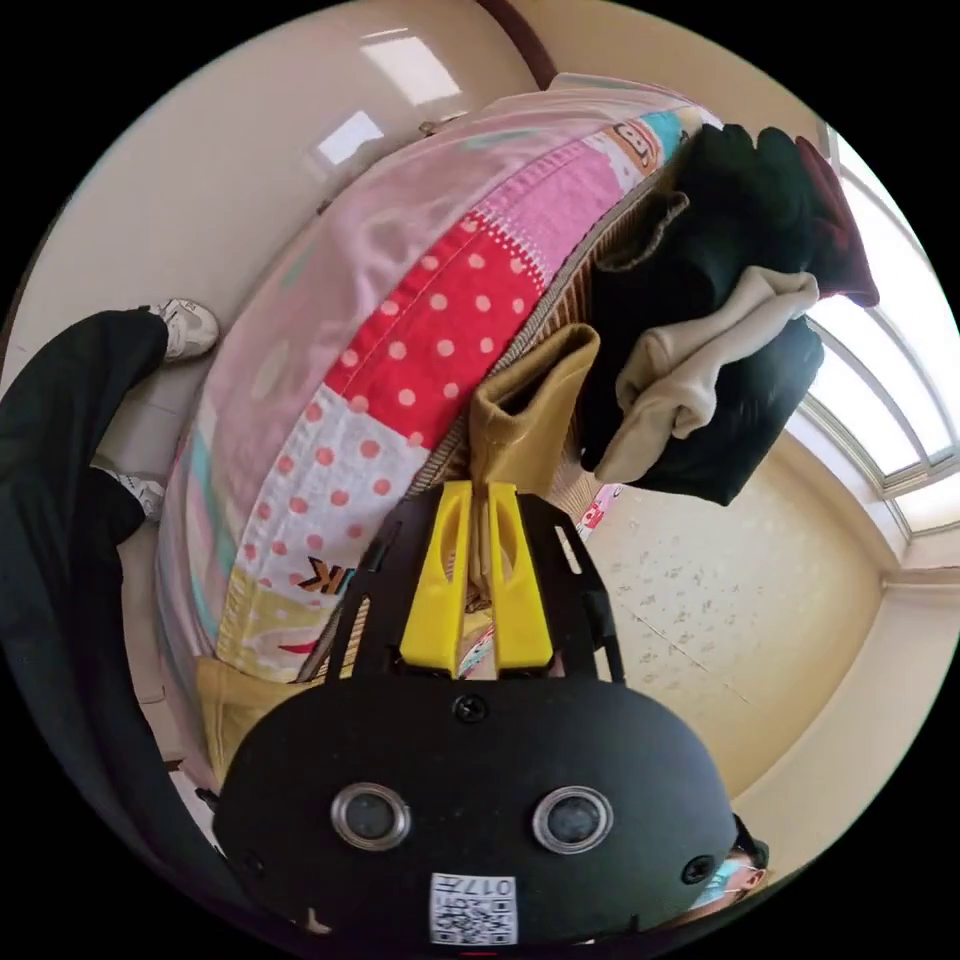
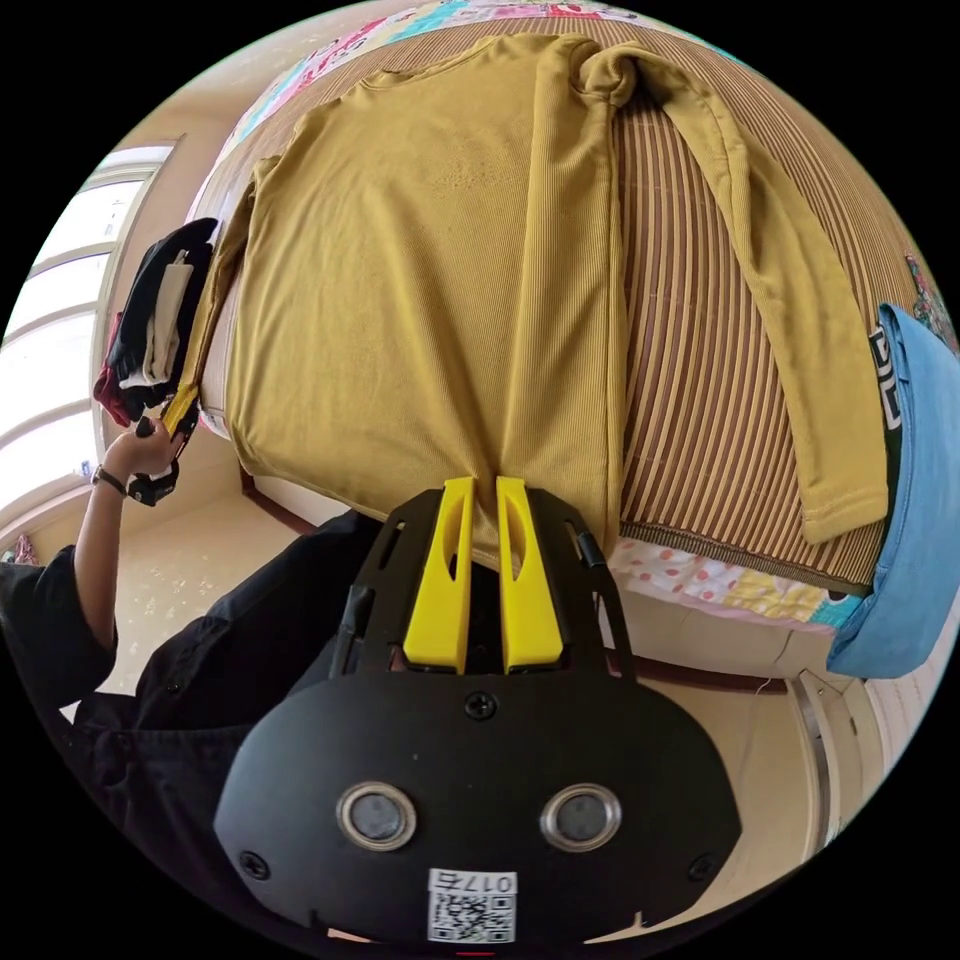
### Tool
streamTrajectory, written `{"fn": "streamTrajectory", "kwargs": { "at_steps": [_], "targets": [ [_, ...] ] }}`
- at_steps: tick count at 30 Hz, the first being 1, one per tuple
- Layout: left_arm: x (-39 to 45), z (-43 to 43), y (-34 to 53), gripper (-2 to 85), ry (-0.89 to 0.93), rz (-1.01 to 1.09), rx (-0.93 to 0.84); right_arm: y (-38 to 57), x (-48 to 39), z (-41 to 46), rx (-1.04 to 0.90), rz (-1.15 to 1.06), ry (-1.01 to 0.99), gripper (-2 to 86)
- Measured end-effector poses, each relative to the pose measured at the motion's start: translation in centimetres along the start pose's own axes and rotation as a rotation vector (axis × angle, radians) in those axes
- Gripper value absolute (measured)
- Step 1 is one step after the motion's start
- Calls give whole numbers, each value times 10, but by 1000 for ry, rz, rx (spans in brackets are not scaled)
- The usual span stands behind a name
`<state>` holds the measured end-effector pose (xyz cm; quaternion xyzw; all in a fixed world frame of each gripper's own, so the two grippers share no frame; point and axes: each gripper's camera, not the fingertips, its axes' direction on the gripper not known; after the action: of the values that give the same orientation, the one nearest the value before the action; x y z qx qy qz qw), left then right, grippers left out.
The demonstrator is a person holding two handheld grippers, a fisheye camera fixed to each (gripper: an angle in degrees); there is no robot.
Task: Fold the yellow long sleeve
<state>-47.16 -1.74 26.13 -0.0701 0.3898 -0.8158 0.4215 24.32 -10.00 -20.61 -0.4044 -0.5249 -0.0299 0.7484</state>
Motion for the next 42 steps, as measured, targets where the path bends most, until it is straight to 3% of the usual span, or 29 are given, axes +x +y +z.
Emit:
{"fn": "streamTrajectory", "kwargs": {
  "at_steps": [2,5,7,8,12,14,16,18,20,22,27,29,33,35,37,40,42],
  "targets": [
    [46,-17,5,38,31,186,20,-1,12,-5,-2,26,-21,25],
    [157,-25,68,36,16,691,24,3,23,-13,14,45,-32,28],
    [227,5,164,37,41,1060,-91,5,29,-17,27,66,-43,31],
    [237,16,192,37,61,1138,-126,6,35,-21,31,87,-60,34],
    [211,140,393,40,179,1587,-613,10,61,-33,57,192,-198,54],
    [142,204,464,44,146,1630,-910,21,96,-44,145,353,-412,70],
    [25,263,534,54,-65,1552,-1281,38,134,-49,284,565,-672,81],
    [-49,261,564,60,-161,1551,-1392,61,172,-47,479,789,-935,95],
    [-105,239,577,58,-264,1561,-1408,93,209,-37,800,1054,-1212,116],
    [-157,201,576,53,-352,1524,-1413,101,227,-29,911,1171,-1276,127],
    [-209,138,543,52,-510,1406,-1369,101,245,0,885,1427,-1346,89],
    [-218,123,528,52,-569,1409,-1340,106,241,-19,937,1483,-1263,51],
    [-224,100,499,52,-657,1426,-1288,92,217,-139,1128,1164,-880,22],
    [-221,90,491,52,-657,1427,-1252,74,162,-233,1341,793,-577,17],
    [-220,78,486,52,-648,1418,-1207,48,107,-281,1416,521,-446,17],
    [-224,66,485,52,-633,1382,-1151,-15,8,-299,1413,180,-512,20],
    [-231,62,485,52,-632,1356,-1128,-66,-54,-278,1281,-24,-636,24]
  ]
}}
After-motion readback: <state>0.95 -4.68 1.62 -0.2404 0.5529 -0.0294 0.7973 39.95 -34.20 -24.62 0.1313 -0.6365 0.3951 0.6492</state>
